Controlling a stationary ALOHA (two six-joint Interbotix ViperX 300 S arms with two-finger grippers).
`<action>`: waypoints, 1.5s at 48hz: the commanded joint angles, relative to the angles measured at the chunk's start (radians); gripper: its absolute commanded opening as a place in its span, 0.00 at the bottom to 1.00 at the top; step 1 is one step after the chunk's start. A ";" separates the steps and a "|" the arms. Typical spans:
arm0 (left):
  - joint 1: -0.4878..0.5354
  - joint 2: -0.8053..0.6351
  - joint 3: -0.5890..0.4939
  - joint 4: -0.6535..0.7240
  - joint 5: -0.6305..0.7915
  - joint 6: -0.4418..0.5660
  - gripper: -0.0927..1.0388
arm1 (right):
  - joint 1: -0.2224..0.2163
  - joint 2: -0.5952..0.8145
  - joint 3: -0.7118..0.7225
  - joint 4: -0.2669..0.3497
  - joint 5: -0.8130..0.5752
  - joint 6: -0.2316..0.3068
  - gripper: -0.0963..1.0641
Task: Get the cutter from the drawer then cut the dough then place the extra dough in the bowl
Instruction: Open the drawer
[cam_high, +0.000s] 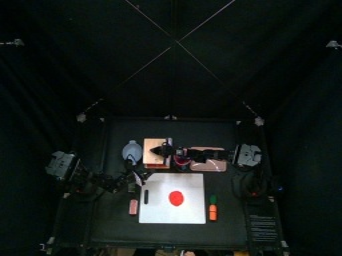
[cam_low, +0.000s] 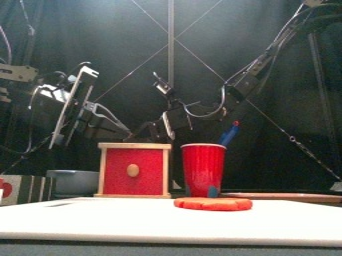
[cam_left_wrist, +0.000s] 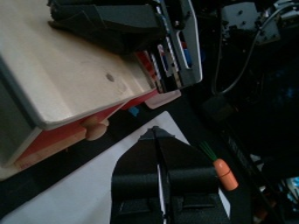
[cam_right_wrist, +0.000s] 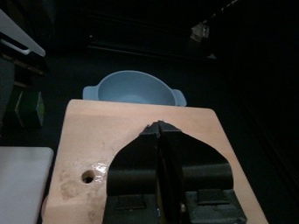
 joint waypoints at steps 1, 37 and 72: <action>0.000 0.003 -0.028 -0.032 0.018 -0.032 0.11 | -0.003 -0.014 -0.015 0.002 0.031 -0.009 0.07; 0.060 0.058 -0.106 -0.181 0.163 -0.396 0.71 | 0.021 -0.012 -0.023 0.002 0.061 -0.021 0.07; 0.123 0.109 -0.137 -0.175 0.179 -0.397 0.87 | 0.028 -0.009 -0.026 0.002 0.061 -0.021 0.07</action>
